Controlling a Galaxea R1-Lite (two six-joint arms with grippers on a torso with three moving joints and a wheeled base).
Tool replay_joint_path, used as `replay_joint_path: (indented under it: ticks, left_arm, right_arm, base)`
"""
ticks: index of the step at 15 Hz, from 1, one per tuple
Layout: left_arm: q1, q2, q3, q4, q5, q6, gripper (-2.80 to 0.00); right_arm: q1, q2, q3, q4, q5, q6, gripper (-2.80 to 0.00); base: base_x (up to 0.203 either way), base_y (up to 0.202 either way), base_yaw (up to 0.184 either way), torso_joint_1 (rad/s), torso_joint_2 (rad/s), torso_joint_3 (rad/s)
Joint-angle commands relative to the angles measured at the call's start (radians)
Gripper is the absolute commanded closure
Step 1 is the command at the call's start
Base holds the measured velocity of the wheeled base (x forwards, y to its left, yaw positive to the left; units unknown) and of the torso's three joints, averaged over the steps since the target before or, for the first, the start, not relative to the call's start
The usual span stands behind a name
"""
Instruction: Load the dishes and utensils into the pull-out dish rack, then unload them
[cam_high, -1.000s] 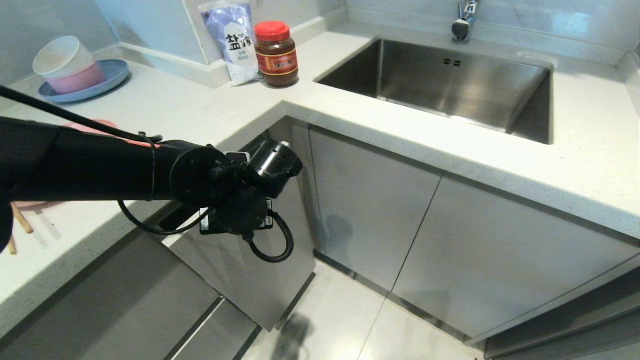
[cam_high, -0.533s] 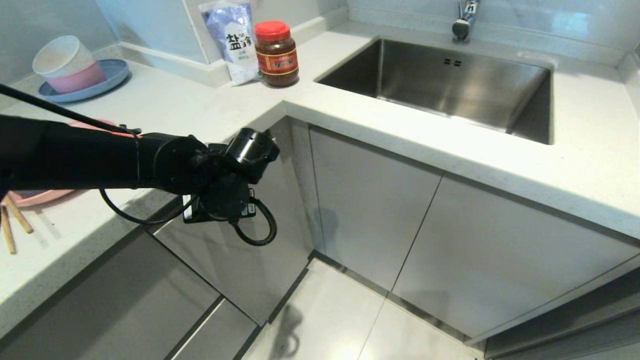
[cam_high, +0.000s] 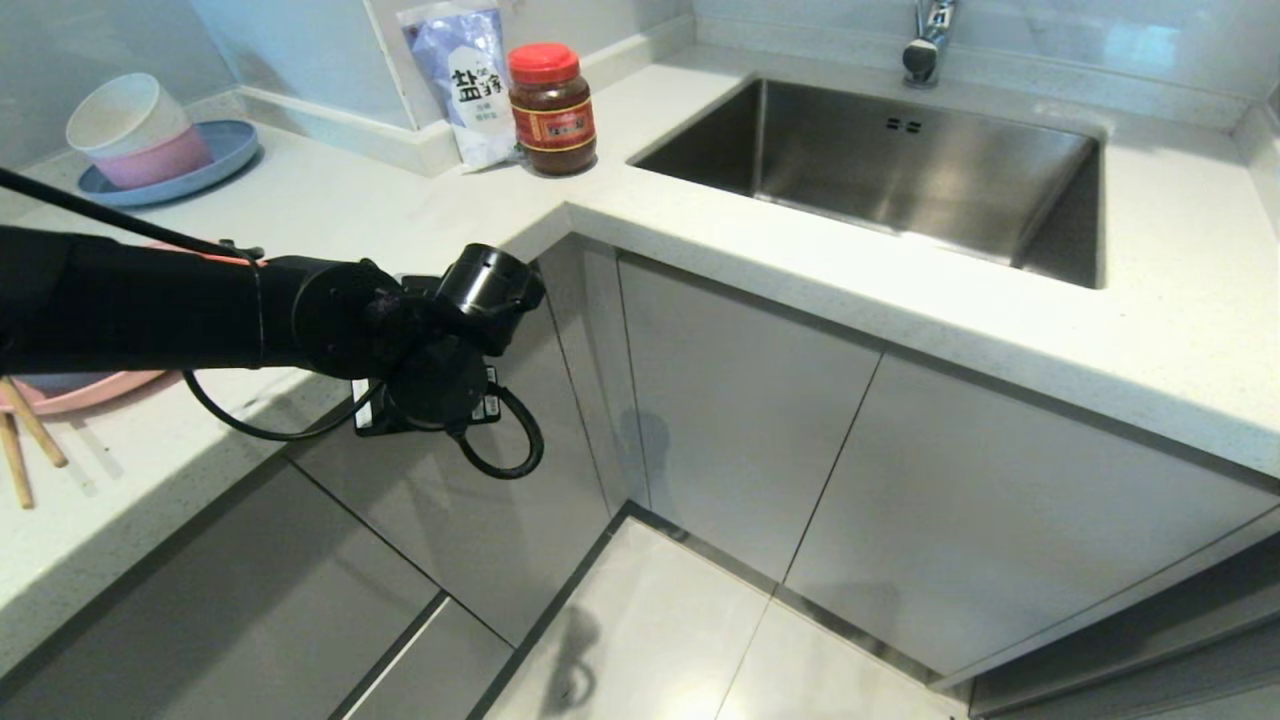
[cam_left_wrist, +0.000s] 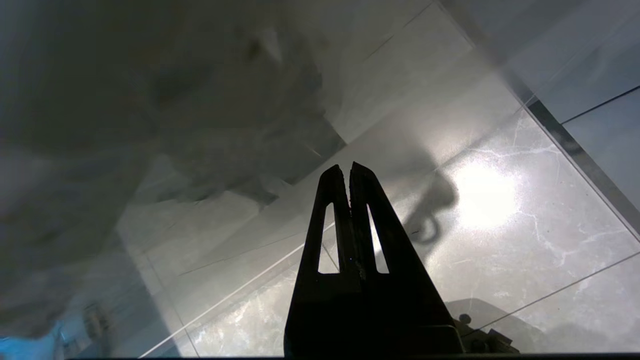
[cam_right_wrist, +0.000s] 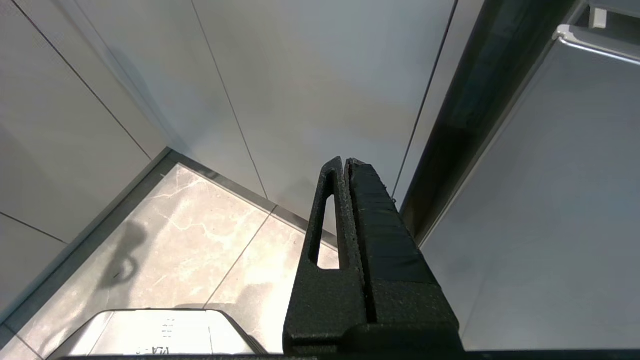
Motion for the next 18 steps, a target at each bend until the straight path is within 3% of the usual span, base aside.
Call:
replay_joint_path:
  ticks: [1, 9, 13, 15, 18]
  left_arm:
    - [-0.007, -0.001, 0.004, 0.005, 0.003, -0.003, 0.00]
    - [-0.092, -0.103, 0.054, -0.006, -0.007, -0.005, 0.00]
    - [-0.160, -0.279, 0.083, -0.024, -0.111, 0.010, 0.00]
    - [-0.169, -0.367, 0.093, -0.025, -0.170, 0.041, 0.00]
    - [-0.157, -0.526, 0.097, -0.038, -0.207, 0.109, 0.00]
  right_arm:
    - [0.001, -0.004, 0.002, -0.001, 0.000, 0.000, 0.00]
    - [0.001, -0.004, 0.002, 0.000, 0.000, 0.000, 0.00]
    - [0.000, -0.004, 0.002, 0.000, 0.000, 0.000, 0.00]
    - [0.001, -0.004, 0.002, -0.001, 0.000, 0.000, 0.00]
    - [0.000, -0.004, 0.002, 0.001, 0.000, 0.000, 0.00]
  base:
    - [0.000, 0.000, 0.000, 0.000, 0.00, 0.000]
    - [0.000, 0.000, 0.000, 0.000, 0.00, 0.000]
    - [0.000, 0.000, 0.000, 0.000, 0.00, 0.000]
    - [0.000, 0.000, 0.000, 0.000, 0.00, 0.000]
    - [0.000, 0.000, 0.000, 0.000, 0.00, 0.000]
